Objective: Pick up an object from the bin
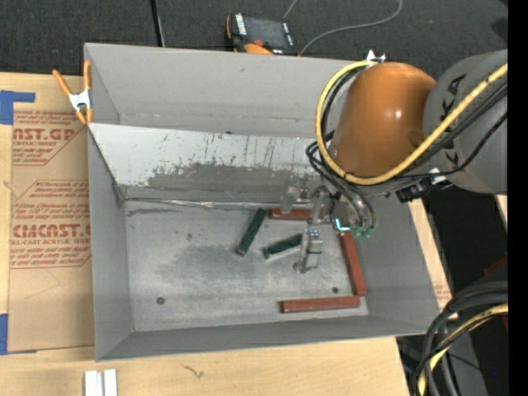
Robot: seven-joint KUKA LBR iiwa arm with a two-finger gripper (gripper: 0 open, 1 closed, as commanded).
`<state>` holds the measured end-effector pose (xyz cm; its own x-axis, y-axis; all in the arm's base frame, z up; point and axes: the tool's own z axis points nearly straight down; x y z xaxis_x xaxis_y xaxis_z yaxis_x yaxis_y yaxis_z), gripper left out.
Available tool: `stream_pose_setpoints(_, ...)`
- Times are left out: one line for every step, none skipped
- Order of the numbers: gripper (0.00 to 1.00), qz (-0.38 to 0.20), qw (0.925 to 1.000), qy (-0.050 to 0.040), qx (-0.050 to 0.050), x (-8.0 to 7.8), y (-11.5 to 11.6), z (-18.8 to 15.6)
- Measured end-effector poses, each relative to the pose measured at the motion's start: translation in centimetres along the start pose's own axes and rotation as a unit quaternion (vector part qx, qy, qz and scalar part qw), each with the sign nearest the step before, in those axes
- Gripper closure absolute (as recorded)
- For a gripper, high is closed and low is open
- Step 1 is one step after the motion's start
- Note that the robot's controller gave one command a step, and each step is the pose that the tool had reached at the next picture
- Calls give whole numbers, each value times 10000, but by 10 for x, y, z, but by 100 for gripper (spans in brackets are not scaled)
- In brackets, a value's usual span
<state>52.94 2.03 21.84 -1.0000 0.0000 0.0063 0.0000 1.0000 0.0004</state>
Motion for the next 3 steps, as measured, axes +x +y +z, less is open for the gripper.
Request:
stream_pose_setpoints(0,201,9998,-26,10,-65,-86,107)
stream_pose_setpoints(0,-1272,9919,-49,6,-61,-82,147)
stream_pose_setpoints(100,-1263,9920,-77,4,-64,-82,142)
